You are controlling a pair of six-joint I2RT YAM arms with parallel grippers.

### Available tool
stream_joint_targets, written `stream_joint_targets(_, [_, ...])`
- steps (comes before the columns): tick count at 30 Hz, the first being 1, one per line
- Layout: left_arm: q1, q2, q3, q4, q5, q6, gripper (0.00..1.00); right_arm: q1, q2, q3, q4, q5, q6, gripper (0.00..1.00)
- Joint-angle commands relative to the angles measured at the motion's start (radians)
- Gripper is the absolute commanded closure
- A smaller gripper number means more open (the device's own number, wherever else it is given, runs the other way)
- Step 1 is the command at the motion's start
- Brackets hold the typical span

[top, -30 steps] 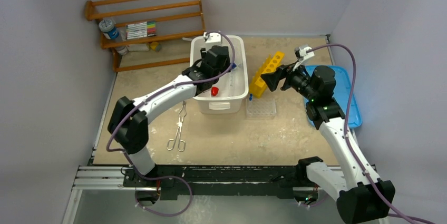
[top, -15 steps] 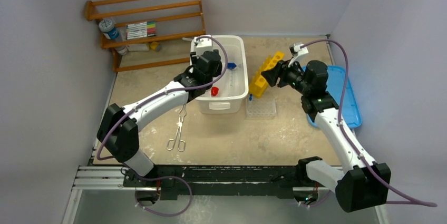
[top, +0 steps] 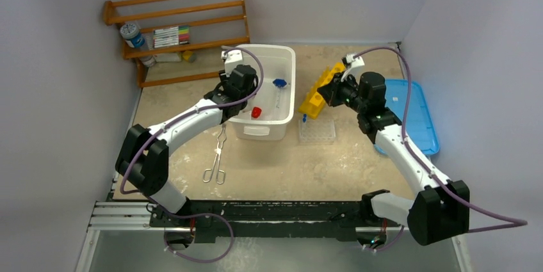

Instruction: Organize the chemistry lab equipment

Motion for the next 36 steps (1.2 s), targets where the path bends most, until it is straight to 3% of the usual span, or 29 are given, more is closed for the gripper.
stream_joint_targets(1, [0.041,-0.009,-0.02,-0.006,0.008,-0.033,0.48,0.047,0.036,0.05,0.052,0.07,-0.002,0.94])
stream_joint_targets(5, [0.045,-0.023,-0.019,0.002,0.004,-0.029,0.48,0.096,0.07,0.071,0.055,0.113,-0.007,0.83])
stream_joint_targets(12, [0.087,-0.029,0.0,-0.002,0.032,-0.041,0.48,0.176,0.134,0.122,0.076,0.138,-0.007,0.34])
stream_joint_targets(15, [0.09,-0.043,-0.002,0.014,0.051,-0.043,0.48,0.207,0.17,0.165,0.082,0.15,-0.007,0.21])
stream_joint_targets(18, [0.09,-0.052,-0.004,0.011,0.054,-0.044,0.48,0.232,0.222,0.204,0.07,0.19,-0.007,0.21])
stream_joint_targets(24, [0.09,-0.086,-0.038,0.004,0.048,-0.05,0.48,0.267,0.36,0.304,0.006,0.325,-0.018,0.33])
stream_joint_targets(36, [0.09,-0.139,-0.091,-0.015,0.033,-0.05,0.48,0.308,0.515,0.42,0.017,0.339,-0.02,0.56])
